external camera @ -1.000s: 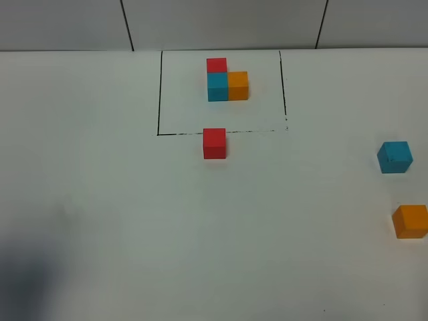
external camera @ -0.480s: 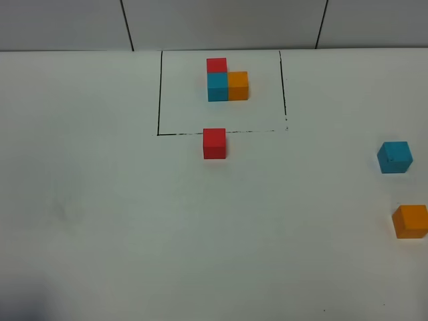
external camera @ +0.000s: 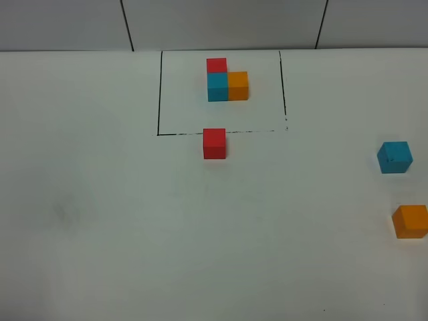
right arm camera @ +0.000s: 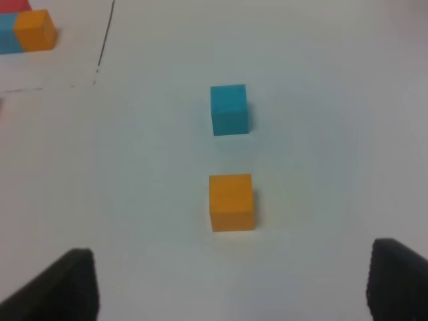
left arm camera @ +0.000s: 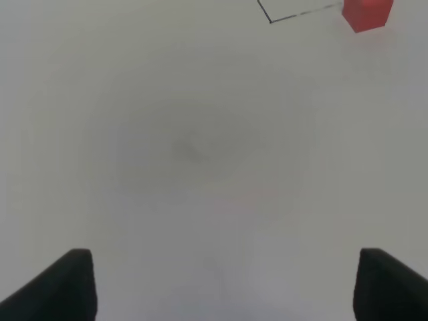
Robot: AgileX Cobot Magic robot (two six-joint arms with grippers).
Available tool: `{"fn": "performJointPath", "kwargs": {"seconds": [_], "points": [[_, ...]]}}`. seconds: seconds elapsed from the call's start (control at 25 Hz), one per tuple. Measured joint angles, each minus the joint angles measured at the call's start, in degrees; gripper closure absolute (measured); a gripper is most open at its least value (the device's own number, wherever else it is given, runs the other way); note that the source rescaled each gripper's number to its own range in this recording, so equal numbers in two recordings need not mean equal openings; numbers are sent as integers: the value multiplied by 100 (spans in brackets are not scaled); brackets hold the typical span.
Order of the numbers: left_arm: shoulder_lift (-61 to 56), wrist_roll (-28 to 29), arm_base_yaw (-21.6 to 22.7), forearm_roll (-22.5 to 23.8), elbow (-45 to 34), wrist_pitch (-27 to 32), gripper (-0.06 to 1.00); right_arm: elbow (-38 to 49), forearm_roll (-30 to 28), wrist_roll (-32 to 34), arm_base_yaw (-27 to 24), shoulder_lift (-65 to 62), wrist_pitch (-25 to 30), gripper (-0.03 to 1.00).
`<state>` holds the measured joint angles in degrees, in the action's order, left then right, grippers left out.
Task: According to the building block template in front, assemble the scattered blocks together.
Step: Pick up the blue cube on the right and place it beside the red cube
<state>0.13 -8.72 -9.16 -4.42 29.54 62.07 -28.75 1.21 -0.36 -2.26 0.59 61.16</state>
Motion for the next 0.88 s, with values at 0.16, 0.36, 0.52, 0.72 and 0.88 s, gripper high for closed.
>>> {"fn": "performJointPath", "kwargs": {"seconds": [0.16, 0.36, 0.52, 0.72, 0.88], "points": [[-46, -11, 0, -4, -51, -85, 11, 0, 0, 0, 0, 0, 0, 32], [-46, -17, 0, -4, -51, -109, 13, 0, 0, 0, 0, 0, 0, 32], [-46, -17, 37, -4, -51, -109, 15, 0, 0, 0, 0, 0, 0, 32], [-46, -17, 621, 3, -51, -109, 15, 0, 0, 0, 0, 0, 0, 32], [-46, -17, 908, 3, -51, -121, 16, 0, 0, 0, 0, 0, 0, 32]]}}
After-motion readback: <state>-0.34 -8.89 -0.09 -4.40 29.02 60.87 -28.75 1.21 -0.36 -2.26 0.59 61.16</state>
